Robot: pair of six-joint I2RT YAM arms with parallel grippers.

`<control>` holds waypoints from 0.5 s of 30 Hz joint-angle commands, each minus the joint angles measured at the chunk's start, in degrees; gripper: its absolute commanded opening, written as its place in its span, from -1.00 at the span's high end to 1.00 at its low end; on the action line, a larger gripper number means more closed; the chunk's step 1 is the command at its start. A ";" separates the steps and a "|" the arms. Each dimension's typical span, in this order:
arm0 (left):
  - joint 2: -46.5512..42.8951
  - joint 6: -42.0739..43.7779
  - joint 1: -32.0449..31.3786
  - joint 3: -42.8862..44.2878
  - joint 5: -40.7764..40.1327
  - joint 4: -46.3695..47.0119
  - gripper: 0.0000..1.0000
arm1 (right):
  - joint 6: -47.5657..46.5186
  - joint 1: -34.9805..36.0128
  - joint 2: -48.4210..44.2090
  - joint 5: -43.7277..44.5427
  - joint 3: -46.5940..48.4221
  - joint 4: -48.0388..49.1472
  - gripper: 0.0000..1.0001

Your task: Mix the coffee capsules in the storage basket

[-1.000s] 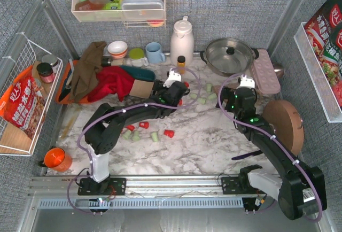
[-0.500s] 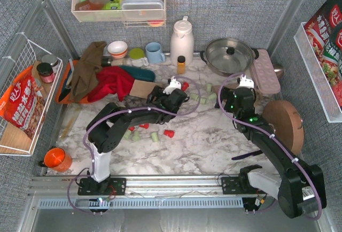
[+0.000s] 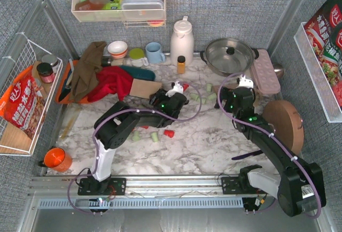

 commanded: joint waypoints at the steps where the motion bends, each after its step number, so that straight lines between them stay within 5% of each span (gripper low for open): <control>1: 1.16 5.43 0.02 -0.32 -3.91 7.51 -0.24 | 0.26 0.01 0.12 0.52 0.82 1.06 -0.98; 4: 0.82 6.62 -0.01 -1.04 -5.25 9.60 -0.07 | 0.25 0.01 0.06 0.78 0.80 1.03 -0.98; 12: -4.61 5.54 -0.65 -2.45 -4.88 8.63 0.96 | 0.25 0.06 0.06 0.88 0.81 0.94 -0.98; 15: -9.44 4.87 -1.66 -3.71 -4.41 8.94 1.00 | 0.16 0.01 0.06 0.97 0.89 0.89 -0.98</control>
